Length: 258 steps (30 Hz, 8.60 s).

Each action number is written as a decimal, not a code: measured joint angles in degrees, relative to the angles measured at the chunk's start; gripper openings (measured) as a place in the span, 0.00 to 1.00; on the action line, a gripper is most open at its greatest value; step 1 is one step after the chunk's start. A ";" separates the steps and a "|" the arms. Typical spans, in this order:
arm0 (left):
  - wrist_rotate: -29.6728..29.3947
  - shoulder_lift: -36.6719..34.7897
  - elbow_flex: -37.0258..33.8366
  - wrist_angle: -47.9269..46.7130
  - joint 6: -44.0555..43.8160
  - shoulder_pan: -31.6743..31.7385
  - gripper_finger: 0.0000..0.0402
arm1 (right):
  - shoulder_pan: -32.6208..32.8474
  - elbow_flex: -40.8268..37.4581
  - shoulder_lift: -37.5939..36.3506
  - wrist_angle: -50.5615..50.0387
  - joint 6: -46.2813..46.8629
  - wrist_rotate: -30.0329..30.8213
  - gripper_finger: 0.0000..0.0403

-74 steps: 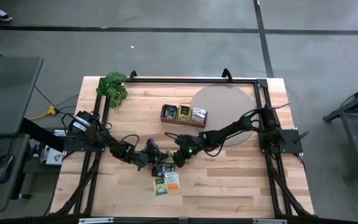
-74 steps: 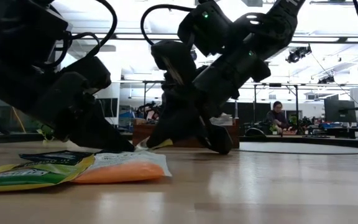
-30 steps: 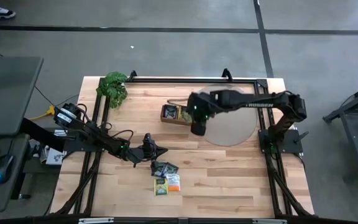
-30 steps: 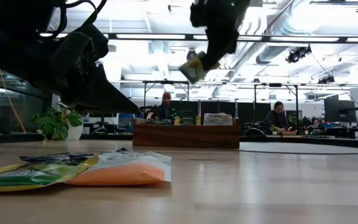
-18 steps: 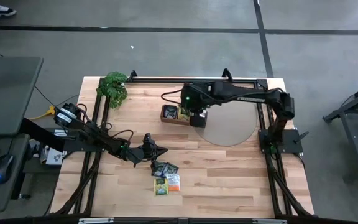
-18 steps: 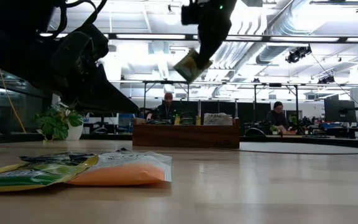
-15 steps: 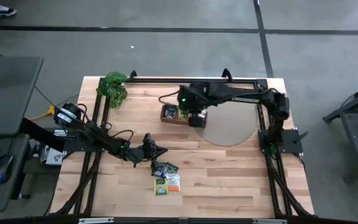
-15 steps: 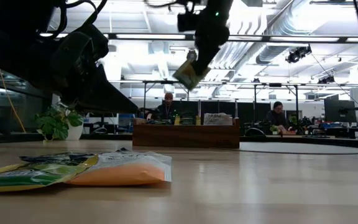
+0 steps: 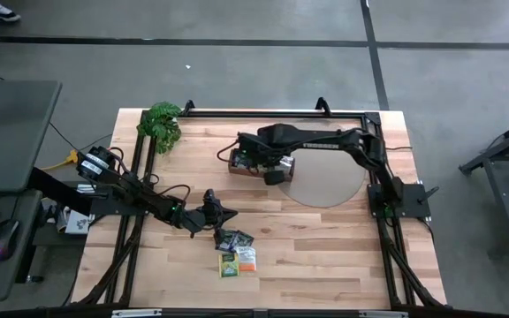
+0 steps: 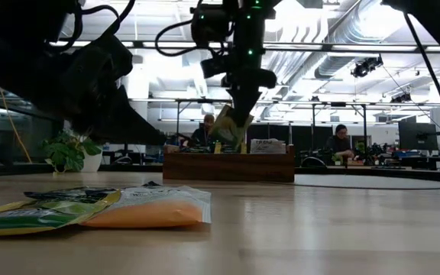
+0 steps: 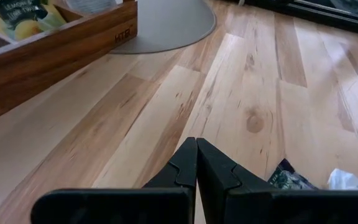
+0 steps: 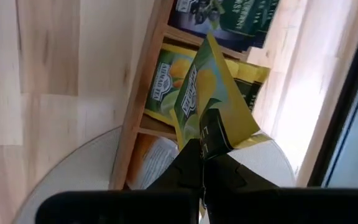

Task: Pick & Place Tea
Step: Put the yellow tea bag into the middle section of the wooden organizer, then put the white tea bag into the right section of the wooden organizer

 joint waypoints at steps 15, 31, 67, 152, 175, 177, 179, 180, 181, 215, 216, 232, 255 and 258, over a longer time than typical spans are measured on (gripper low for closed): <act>-0.17 0.00 0.00 -0.90 -0.53 0.00 0.00 | -1.17 -2.37 0.56 2.73 -2.79 -4.39 0.00; -0.19 0.00 0.00 -1.79 -0.65 0.00 0.00 | -1.59 -4.46 0.56 5.48 -2.94 -5.39 0.00; -0.02 0.00 -0.02 -1.85 -0.69 0.00 0.00 | -1.59 -4.48 0.56 3.56 -2.16 -5.35 0.07; 2.52 14.11 30.13 -26.25 -3.54 -18.77 0.00 | 29.75 -26.35 -8.14 35.81 35.36 -9.63 0.29; 3.36 22.13 37.20 -35.24 -11.50 -14.82 0.00 | 33.12 -39.88 -8.14 61.44 46.61 -8.63 0.29; 3.16 22.89 37.31 -35.39 -12.72 -14.86 0.00 | 33.01 -40.76 -8.14 64.27 47.72 -8.58 0.29; 2.96 23.46 37.31 -35.29 -12.94 -14.99 0.00 | 32.64 -41.39 -8.14 65.93 48.74 -8.54 0.29; 2.93 23.65 37.31 -35.05 -13.11 -14.99 0.00 | 32.48 -41.65 -8.14 66.82 49.31 -8.52 0.29; 2.97 23.76 37.31 -34.95 -13.44 -14.97 0.00 | 32.29 -41.84 -8.14 67.73 49.63 -8.52 0.29; 3.89 24.02 37.09 -35.63 -13.56 -14.97 0.00 | 26.94 -42.10 -3.66 75.15 44.98 -20.25 0.29; 3.91 24.02 37.09 -35.80 -13.55 -14.97 0.00 | 26.94 -42.10 -3.19 76.19 45.10 -20.57 0.30; 3.50 24.02 37.05 -35.86 -13.34 -14.97 0.00 | 27.75 -42.05 -1.38 80.46 46.55 -23.58 0.26; 6.31 18.64 36.89 -41.89 -7.99 -15.08 0.00 | 28.14 -42.05 -1.38 79.93 46.52 -20.43 0.00; 5.84 16.73 36.89 -46.44 -8.95 -15.49 0.00 | 28.35 -42.05 -1.41 78.12 46.38 -19.53 0.00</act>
